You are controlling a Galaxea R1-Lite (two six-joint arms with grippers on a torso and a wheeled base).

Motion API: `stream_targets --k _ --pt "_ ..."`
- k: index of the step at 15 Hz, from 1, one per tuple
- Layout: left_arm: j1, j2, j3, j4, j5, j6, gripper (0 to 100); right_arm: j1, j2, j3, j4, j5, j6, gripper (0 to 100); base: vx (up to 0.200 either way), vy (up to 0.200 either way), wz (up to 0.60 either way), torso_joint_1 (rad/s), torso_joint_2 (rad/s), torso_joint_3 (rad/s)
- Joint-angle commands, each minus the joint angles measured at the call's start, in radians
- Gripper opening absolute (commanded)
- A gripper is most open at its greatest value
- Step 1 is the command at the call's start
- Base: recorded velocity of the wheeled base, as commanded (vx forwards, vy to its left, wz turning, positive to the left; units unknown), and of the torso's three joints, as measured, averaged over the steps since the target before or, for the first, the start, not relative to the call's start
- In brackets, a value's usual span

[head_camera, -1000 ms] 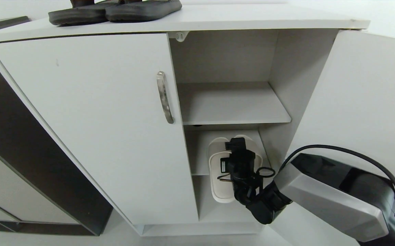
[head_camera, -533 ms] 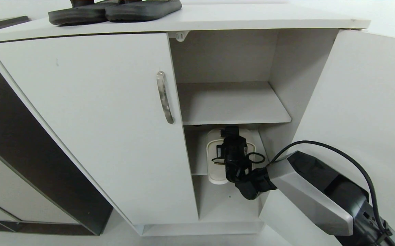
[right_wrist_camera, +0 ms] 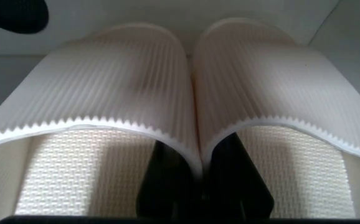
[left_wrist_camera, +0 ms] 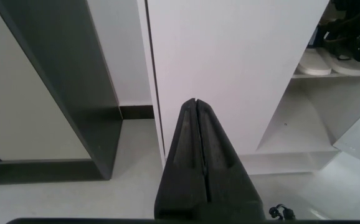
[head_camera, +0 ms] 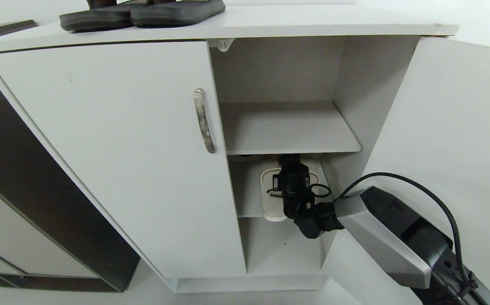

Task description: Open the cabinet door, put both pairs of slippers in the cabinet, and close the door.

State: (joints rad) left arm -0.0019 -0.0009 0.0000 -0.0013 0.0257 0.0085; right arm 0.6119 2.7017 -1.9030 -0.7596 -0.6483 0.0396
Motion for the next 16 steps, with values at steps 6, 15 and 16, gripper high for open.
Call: stream_targets --k 6,15,16 --pt "0.000 0.001 0.000 -0.002 0.000 -0.001 0 -0.011 0.041 -0.044 0.017 0.001 0.000 0 0.000 0.000 0.00 0.000 0.00 0.000" --pt "-0.001 0.001 0.000 0.000 0.000 -0.001 0 0.025 -0.132 0.387 -0.276 -0.004 -0.043 100 0.000 0.000 0.00 0.000 0.00 0.000" --pt "-0.001 0.001 0.000 -0.002 0.000 -0.001 0 0.042 -0.181 0.501 -0.334 -0.004 -0.041 100 0.000 0.000 0.00 0.000 0.00 0.000"
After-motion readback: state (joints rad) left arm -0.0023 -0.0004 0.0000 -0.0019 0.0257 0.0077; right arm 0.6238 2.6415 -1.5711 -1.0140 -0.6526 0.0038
